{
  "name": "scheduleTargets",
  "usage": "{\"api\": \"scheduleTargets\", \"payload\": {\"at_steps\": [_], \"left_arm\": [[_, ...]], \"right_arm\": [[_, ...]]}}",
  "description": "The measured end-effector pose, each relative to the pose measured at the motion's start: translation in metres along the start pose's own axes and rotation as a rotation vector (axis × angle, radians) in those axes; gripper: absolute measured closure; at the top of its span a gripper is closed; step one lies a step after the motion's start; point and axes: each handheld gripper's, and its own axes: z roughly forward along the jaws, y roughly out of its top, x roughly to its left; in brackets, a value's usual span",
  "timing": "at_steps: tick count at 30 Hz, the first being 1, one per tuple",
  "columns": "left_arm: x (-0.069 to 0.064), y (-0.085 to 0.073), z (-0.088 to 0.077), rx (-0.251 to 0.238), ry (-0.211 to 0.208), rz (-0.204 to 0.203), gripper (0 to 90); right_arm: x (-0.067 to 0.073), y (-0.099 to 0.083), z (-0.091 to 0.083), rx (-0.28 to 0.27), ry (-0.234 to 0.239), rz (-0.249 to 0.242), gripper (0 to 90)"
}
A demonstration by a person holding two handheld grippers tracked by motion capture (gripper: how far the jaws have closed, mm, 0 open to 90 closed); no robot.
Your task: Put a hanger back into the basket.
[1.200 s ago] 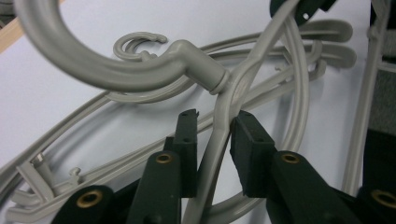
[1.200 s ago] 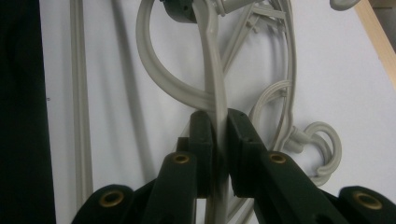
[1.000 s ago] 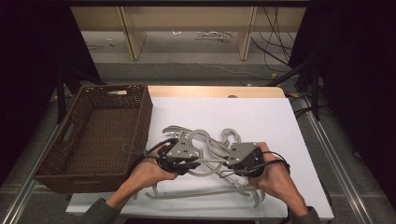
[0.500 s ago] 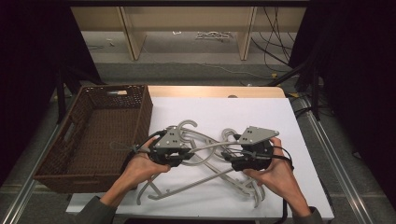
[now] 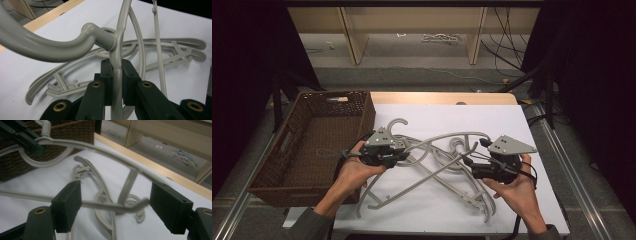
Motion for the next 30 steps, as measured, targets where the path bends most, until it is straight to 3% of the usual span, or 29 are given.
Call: {"api": "scheduleTargets", "payload": {"at_steps": [4,7,13,17,20,25,30], "left_arm": [[0.004,0.008,-0.01,-0.043,-0.009,-0.06,81.7],[0.006,0.016,-0.02,-0.055,-0.018,-0.065,81.7],[0.011,0.034,-0.038,-0.089,-0.042,-0.097,81.7],[0.017,0.045,-0.054,-0.104,-0.036,-0.11,81.7],[0.025,0.053,-0.069,-0.116,-0.018,-0.108,81.7],[0.039,0.056,-0.086,-0.092,0.064,-0.075,81.7],[0.069,0.05,-0.105,-0.093,0.163,-0.116,81.7]], "right_arm": [[-0.002,-0.011,-0.004,-0.035,-0.024,0.015,26.6],[-0.006,-0.022,-0.008,-0.041,-0.045,0.043,23.9],[-0.009,-0.04,-0.003,-0.015,-0.035,0.073,21.8],[-0.009,-0.046,0.0,0.001,-0.035,0.061,20.8],[-0.009,-0.05,0.003,0.015,-0.033,0.071,20.4],[-0.008,-0.054,0.006,0.027,-0.026,0.07,19.5],[-0.006,-0.056,0.008,0.035,-0.015,0.068,19.3]]}}
